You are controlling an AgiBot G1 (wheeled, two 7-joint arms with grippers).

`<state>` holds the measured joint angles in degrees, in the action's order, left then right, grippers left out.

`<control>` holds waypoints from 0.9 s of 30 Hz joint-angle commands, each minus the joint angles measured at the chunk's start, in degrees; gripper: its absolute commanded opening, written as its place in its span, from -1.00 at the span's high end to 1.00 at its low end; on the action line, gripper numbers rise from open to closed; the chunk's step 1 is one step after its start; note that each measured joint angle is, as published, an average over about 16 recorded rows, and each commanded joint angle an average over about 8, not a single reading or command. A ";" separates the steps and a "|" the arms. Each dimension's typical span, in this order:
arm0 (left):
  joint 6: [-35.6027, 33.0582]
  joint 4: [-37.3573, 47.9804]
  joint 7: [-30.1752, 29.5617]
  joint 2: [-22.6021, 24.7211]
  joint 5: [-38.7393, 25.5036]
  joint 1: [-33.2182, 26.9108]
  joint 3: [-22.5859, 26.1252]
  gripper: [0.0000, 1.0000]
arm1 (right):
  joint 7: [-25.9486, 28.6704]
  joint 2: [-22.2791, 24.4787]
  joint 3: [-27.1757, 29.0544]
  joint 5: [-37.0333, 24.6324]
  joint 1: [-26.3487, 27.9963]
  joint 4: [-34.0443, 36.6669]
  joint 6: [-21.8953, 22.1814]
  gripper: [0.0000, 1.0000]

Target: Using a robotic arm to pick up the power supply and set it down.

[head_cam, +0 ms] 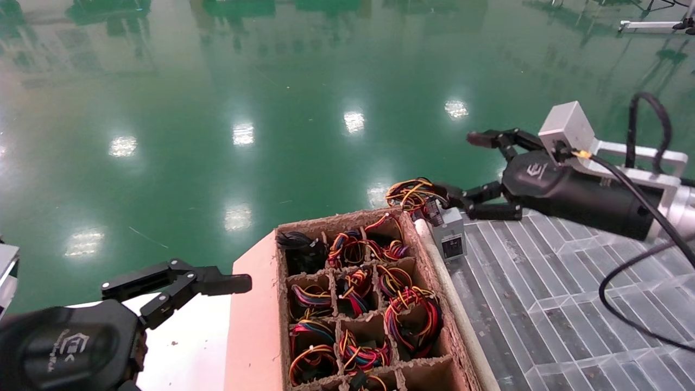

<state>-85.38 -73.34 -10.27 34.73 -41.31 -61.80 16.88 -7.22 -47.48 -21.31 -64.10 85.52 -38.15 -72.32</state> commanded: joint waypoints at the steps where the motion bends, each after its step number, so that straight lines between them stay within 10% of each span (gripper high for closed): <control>1: 0.00 0.00 0.00 0.00 0.00 0.00 0.01 -1.00 | 1.27 0.88 0.38 1.58 -1.70 -2.51 -0.95 -1.00; 27: 0.04 0.00 0.04 -0.04 0.06 -0.02 0.09 -1.00 | 17.51 12.17 5.16 21.73 -23.39 -34.63 -13.07 -1.00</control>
<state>-85.34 -73.34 -10.22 34.69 -41.24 -61.81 16.96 9.75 -35.63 -16.28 -42.88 62.72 -71.89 -85.06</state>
